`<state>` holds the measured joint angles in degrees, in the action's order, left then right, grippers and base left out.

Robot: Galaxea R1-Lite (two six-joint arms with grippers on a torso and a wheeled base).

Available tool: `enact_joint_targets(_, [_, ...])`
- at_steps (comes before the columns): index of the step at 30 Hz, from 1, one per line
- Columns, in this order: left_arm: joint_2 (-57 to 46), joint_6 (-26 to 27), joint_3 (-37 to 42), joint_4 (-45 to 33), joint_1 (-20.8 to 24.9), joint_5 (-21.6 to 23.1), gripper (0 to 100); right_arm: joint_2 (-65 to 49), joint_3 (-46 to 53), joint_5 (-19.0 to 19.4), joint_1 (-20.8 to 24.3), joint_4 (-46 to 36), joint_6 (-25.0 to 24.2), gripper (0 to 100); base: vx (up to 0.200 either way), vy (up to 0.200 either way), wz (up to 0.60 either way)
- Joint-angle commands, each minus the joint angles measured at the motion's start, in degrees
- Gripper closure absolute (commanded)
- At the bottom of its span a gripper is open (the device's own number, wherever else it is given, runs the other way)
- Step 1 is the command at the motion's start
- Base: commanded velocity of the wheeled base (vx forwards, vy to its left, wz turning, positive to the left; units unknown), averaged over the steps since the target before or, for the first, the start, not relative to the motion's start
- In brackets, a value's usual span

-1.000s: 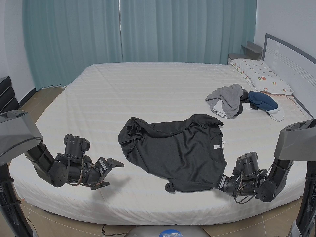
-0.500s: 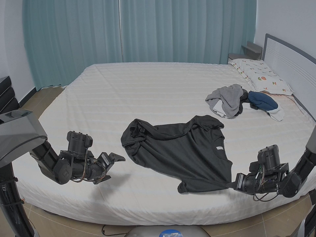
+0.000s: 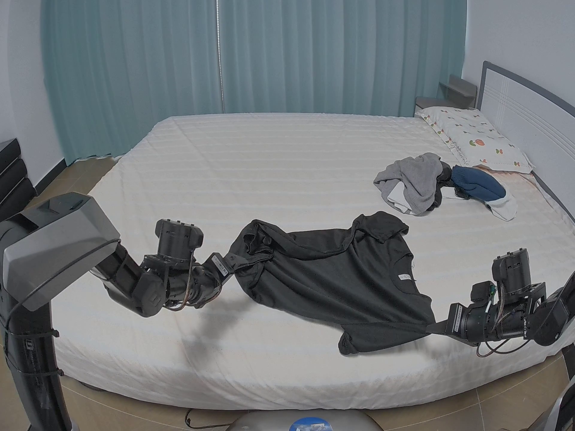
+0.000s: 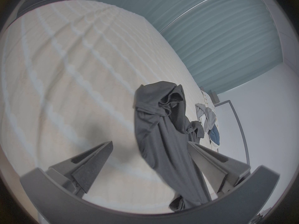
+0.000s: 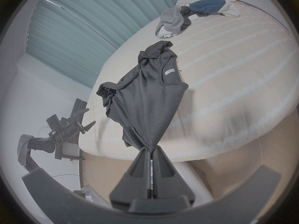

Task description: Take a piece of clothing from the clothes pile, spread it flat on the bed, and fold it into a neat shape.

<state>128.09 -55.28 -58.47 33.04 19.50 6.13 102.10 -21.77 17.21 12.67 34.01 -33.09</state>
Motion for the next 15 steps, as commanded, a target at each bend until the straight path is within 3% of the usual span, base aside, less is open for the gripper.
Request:
enact_joint_targets(1, [6.8,0.4,-11.2,-5.6,2.9,-2.9,0,3.9,-0.4,0.1,-0.2,0.1,0.9,100,0.0,0.0,0.0])
enact_joint_targets(6, [14.1,0.4,-20.7,-10.2,4.1,-4.4,0,4.0,-0.3,0.2,-0.1,0.1,0.9,100,0.0,0.0,0.0])
enact_joint_targets(15, [18.8,0.4,-29.8,-14.1,3.2,-8.1,0,4.0,-0.4,0.4,0.2,0.1,0.9,100,0.0,0.0,0.0])
